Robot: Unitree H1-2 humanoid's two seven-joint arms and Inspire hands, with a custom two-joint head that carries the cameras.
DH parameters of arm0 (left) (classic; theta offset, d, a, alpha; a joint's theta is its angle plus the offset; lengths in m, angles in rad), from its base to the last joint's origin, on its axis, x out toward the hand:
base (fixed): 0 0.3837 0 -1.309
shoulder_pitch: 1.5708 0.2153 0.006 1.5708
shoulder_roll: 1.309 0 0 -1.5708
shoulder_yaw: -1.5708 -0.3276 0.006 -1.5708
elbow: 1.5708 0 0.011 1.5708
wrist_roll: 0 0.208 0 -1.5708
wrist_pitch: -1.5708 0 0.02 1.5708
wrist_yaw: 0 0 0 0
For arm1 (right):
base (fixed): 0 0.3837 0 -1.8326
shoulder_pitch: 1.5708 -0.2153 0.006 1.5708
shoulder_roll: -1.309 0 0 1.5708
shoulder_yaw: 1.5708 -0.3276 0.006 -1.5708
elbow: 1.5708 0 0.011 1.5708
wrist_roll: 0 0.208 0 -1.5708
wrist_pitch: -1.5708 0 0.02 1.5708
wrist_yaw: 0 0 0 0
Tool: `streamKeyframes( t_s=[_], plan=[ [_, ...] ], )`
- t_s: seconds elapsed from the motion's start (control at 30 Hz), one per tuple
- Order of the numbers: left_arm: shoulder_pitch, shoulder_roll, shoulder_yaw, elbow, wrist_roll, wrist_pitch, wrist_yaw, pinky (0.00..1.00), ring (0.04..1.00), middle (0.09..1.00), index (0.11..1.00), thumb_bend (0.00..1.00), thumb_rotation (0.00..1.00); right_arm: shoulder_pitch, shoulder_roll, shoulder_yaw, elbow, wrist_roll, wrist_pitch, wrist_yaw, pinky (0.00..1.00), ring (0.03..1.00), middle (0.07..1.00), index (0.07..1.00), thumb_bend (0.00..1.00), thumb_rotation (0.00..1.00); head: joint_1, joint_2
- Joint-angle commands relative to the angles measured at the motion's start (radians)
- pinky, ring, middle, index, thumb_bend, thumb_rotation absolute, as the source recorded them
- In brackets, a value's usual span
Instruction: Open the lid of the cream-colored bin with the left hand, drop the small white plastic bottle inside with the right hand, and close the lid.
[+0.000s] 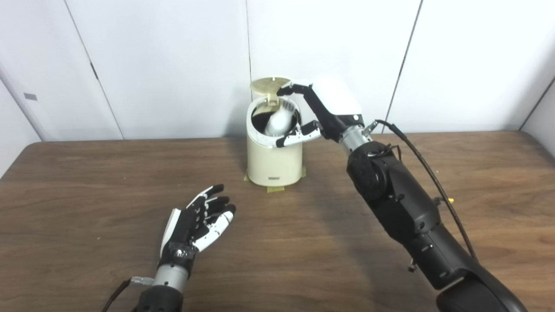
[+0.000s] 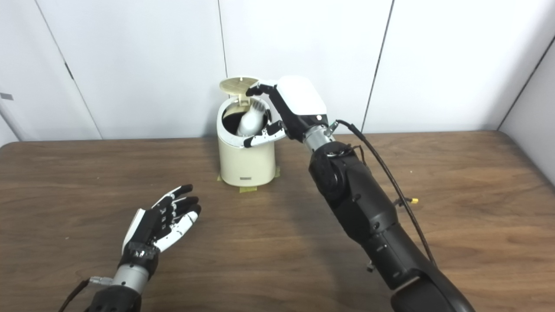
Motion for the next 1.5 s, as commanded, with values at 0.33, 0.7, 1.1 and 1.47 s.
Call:
streamKeyframes(
  t_s=[0.33,0.7,1.1,1.47],
  plan=[
    [-0.032,0.002,0.000,-0.022,0.013,-0.022,0.007,0.82,0.812,0.797,0.887,0.49,0.35,-0.032,-0.013,-0.060,-0.017,0.066,-0.071,-0.091,0.48,0.547,0.571,0.553,0.65,0.13,0.000,0.000],
    [-0.030,-0.002,0.005,-0.022,0.002,-0.027,0.007,0.82,0.815,0.800,0.888,0.48,0.33,0.012,-0.022,-0.124,-0.087,0.129,-0.083,-0.109,0.36,0.403,0.493,0.518,0.52,0.00,0.003,-0.002],
    [-0.074,0.020,0.035,-0.010,-0.008,-0.028,0.009,0.76,0.792,0.793,0.862,0.49,0.34,0.207,-0.092,-0.169,-0.290,0.175,0.001,0.029,0.41,0.477,0.487,0.518,0.52,0.00,0.003,-0.007],
    [-0.253,0.068,0.059,0.044,-0.039,-0.019,-0.031,0.77,0.824,0.859,0.891,0.46,0.40,0.467,0.010,-0.325,-0.459,0.596,0.101,0.166,0.70,0.824,0.878,0.854,0.61,0.98,-0.003,-0.020]
  ],
)
